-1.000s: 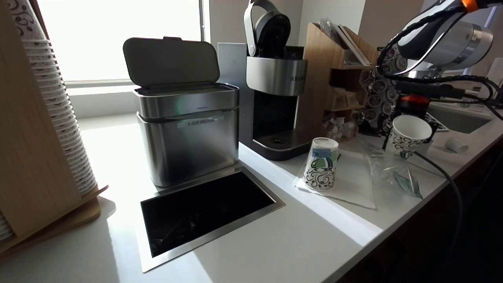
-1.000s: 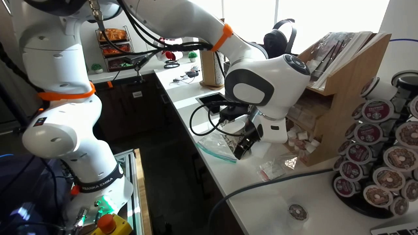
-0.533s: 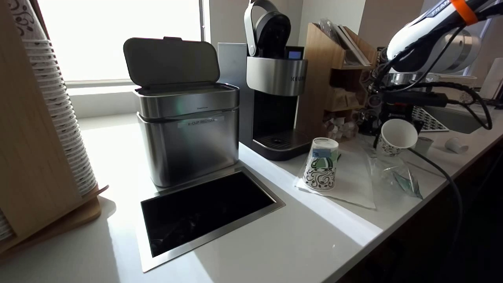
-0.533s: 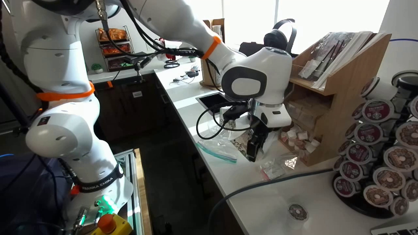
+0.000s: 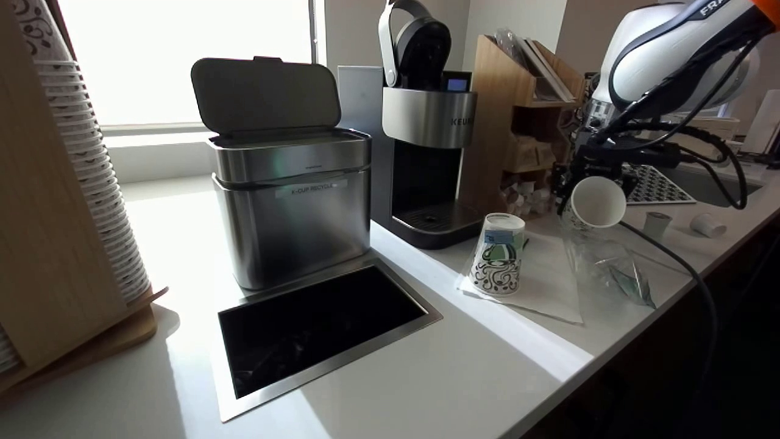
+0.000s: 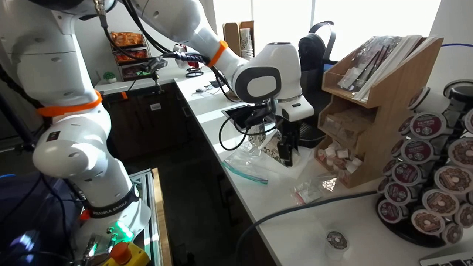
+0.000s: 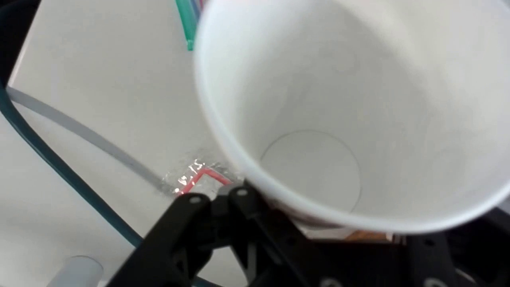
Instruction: Stack the cups
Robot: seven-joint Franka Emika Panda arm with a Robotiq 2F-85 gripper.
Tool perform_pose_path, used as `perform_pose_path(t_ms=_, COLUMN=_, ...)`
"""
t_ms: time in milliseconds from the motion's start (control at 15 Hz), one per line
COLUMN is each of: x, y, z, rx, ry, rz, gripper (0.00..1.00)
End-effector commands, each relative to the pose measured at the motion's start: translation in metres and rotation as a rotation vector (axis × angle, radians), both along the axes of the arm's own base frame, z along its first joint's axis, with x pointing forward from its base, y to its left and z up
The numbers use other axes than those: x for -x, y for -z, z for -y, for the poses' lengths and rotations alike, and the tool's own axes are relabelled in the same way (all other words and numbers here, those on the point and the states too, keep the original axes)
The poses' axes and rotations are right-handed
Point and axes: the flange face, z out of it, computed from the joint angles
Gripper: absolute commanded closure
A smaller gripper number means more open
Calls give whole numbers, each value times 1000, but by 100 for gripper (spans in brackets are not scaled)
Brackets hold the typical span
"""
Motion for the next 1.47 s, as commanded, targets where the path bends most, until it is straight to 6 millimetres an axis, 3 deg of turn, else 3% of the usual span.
perform_pose_path(t_ms=0, x=20, y=-18, z=-26, rx=70, ry=-8, rz=99, gripper=60)
perform_pose_path(t_ms=200, x=29, y=-32, z=-52, rx=133, ry=-53, rz=190, gripper=60)
perform_pose_path(t_ms=267, x=11, y=-25, z=-34, rx=110, ry=-38, rz=134, gripper=35)
perform_pose_path(t_ms=467, x=20, y=-32, z=-50, rx=127, ry=-56, rz=167, gripper=35)
perform_pose_path(t_ms=733, x=22, y=-33, z=-50, rx=128, ry=-57, rz=170, gripper=35)
perform_pose_path(t_ms=800, x=22, y=-33, z=-50, rx=128, ry=-57, rz=170, gripper=60)
perform_pose_path(t_ms=1400, x=16, y=-39, z=-83, rx=206, ry=-19, rz=313, gripper=60)
